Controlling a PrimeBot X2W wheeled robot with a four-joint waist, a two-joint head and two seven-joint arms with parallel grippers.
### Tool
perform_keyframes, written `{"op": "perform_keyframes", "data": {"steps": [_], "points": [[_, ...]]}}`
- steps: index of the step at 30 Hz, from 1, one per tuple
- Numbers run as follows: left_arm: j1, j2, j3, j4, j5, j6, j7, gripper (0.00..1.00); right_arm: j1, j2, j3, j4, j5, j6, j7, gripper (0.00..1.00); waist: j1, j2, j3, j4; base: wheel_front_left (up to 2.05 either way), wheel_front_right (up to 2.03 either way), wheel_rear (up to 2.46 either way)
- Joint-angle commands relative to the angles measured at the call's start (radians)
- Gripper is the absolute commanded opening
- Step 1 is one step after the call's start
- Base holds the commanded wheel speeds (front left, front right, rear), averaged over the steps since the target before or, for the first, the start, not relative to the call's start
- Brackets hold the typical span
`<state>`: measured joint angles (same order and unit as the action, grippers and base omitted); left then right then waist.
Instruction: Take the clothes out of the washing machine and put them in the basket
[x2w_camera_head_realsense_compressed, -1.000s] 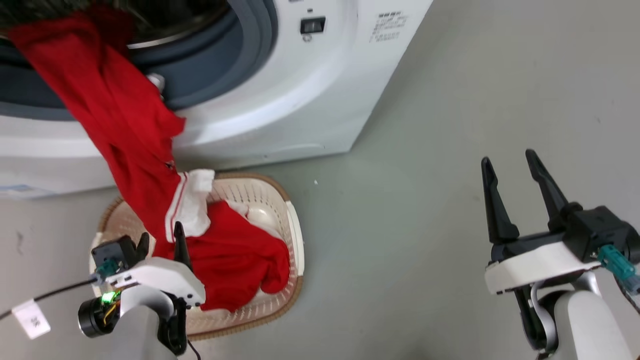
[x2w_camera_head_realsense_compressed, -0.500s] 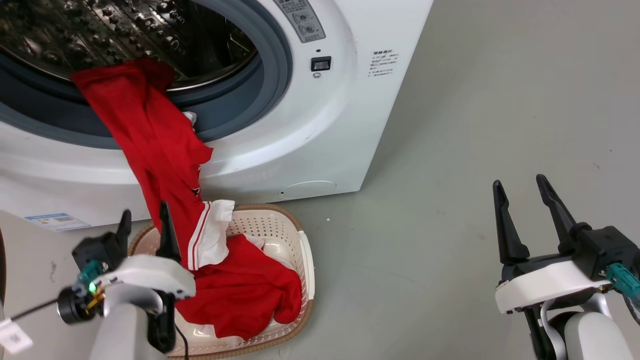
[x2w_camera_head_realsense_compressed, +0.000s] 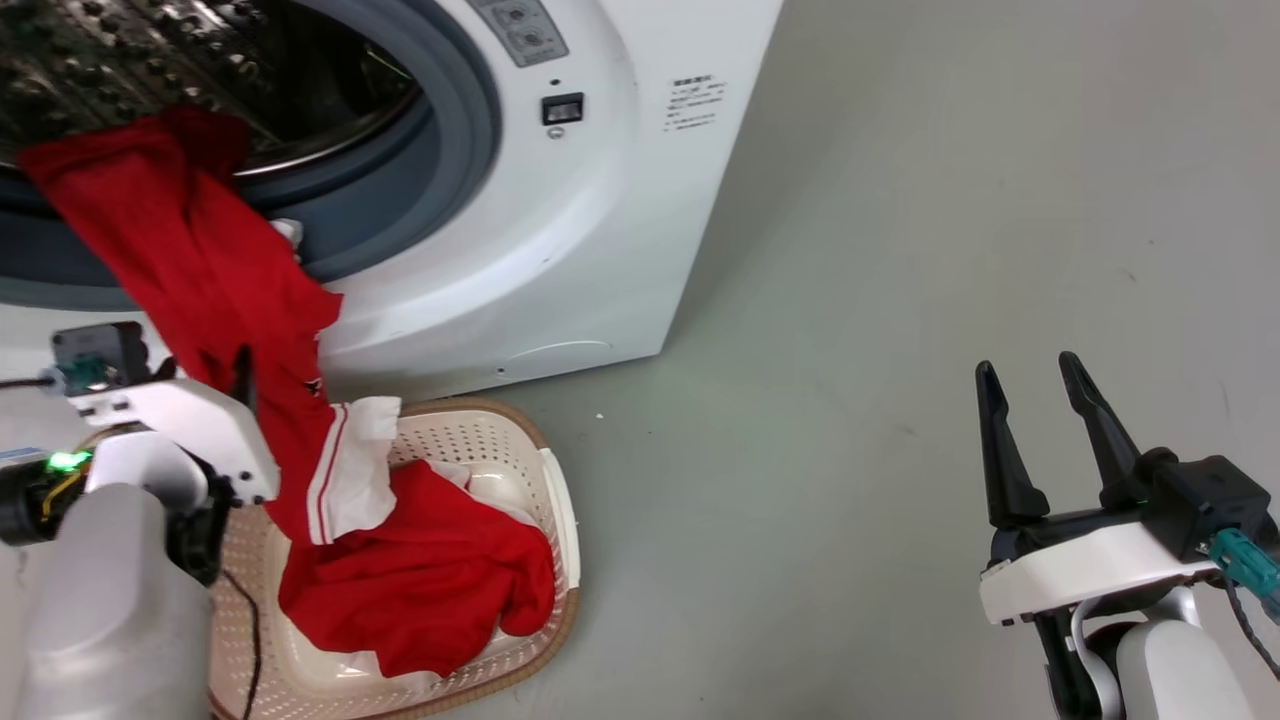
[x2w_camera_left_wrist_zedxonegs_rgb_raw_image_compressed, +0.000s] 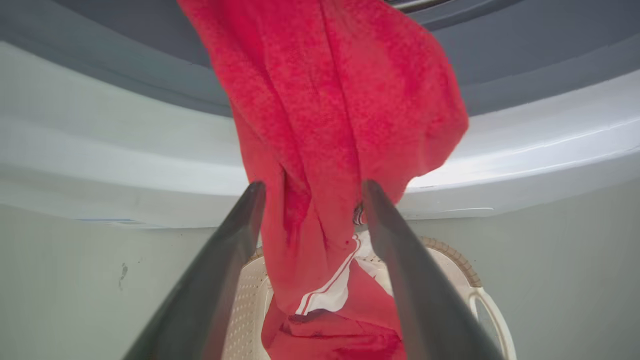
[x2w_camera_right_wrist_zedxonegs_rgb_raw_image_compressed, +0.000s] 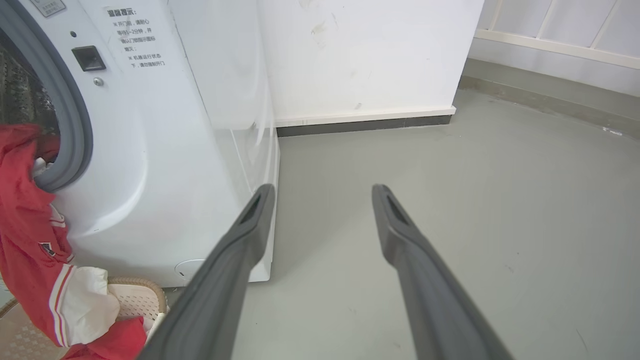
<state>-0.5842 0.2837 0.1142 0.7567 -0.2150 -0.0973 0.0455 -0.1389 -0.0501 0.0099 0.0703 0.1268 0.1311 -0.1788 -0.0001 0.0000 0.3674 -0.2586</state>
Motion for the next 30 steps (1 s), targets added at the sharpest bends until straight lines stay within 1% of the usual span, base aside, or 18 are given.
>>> {"op": "perform_keyframes", "data": {"steps": [1,3,7,13,21,29,30], "points": [[-0.02,0.015,0.005,0.019,-0.007,-0.004,0.032,1.0,-0.015,0.0,0.002,0.01,0.006,-0.001,-0.01,1.0,0.0001,0.0,0.019,-0.021,0.0,0.0,0.0],[-0.044,0.041,0.017,0.05,-0.023,-0.005,0.076,1.0,-0.024,0.0,0.007,0.021,0.015,-0.001,-0.021,1.0,0.0001,0.0,0.034,-0.034,0.0,0.0,0.0],[-0.085,0.07,0.023,0.088,-0.038,-0.007,0.13,1.0,-0.04,0.0,0.017,0.044,0.029,-0.001,-0.037,1.0,0.0001,0.0,0.06,-0.057,0.0,0.0,0.0],[-0.139,0.108,0.027,0.124,-0.051,-0.009,0.159,1.0,-0.057,0.0,0.022,0.073,0.044,-0.001,-0.057,1.0,0.0001,0.0,0.089,-0.076,0.0,0.0,0.0],[-0.197,0.135,0.025,0.156,-0.056,0.006,0.139,1.0,-0.077,0.0,0.031,0.099,0.05,-0.001,-0.07,1.0,0.0001,0.0,0.105,-0.09,0.0,0.0,0.0],[-0.233,0.134,0.022,0.186,-0.064,0.021,0.087,1.0,-0.083,0.0,0.029,0.11,0.045,-0.001,-0.077,1.0,0.0001,0.0,0.106,-0.092,0.0,0.0,0.0],[-0.236,0.134,0.021,0.19,-0.064,0.022,0.083,0.8,-0.083,0.0,0.028,0.109,0.044,-0.001,-0.078,1.0,0.0001,0.0,0.106,-0.092,0.0,0.0,0.0]]}}
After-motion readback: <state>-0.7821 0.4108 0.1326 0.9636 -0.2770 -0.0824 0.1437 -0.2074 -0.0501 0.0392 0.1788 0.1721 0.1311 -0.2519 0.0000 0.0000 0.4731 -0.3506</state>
